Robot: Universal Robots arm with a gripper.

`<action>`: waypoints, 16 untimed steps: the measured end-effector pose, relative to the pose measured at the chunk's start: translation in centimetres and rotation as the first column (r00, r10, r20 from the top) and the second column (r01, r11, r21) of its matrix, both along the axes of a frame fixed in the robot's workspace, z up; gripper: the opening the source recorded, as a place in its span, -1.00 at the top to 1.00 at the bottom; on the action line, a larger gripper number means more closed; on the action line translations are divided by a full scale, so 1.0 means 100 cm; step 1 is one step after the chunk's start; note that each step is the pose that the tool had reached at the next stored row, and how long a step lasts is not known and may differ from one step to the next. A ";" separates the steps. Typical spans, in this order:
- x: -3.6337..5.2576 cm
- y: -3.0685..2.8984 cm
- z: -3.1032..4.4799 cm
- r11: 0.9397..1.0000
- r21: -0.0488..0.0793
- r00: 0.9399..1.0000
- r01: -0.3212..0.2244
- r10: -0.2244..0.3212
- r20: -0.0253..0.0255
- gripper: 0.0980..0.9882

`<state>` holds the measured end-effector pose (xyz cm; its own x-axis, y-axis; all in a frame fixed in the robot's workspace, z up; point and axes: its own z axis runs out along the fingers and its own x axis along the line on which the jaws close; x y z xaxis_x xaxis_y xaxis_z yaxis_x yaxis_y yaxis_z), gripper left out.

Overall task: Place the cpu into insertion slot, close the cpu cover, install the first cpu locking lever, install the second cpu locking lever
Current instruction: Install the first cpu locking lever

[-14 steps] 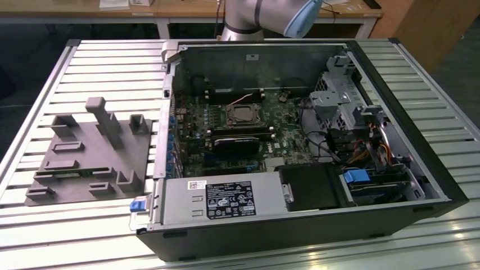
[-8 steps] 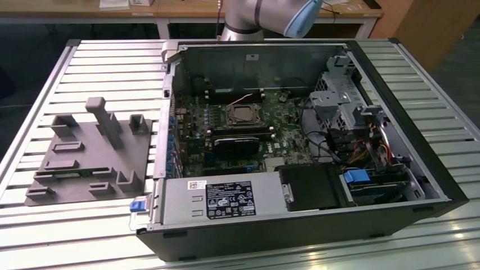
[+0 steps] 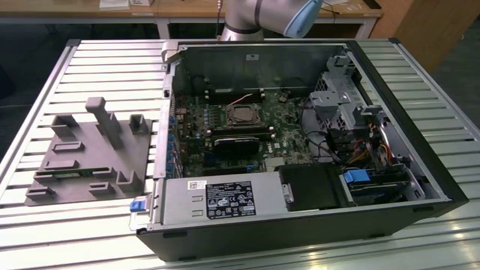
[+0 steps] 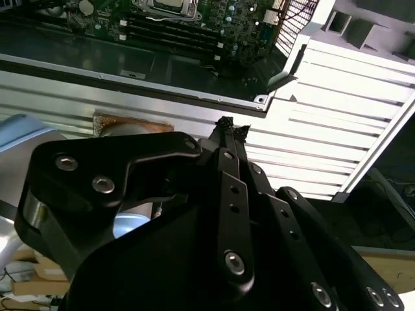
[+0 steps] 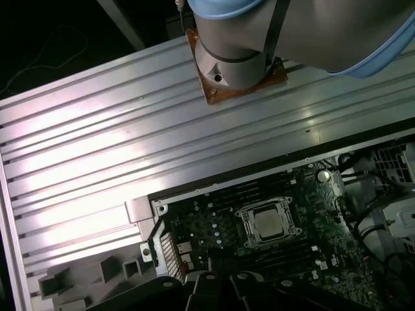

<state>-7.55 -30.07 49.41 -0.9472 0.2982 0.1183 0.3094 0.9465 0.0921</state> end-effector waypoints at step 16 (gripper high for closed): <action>0.0000 0.0000 -0.0036 1.000 0.000 1.000 0.000 0.000 0.000 0.99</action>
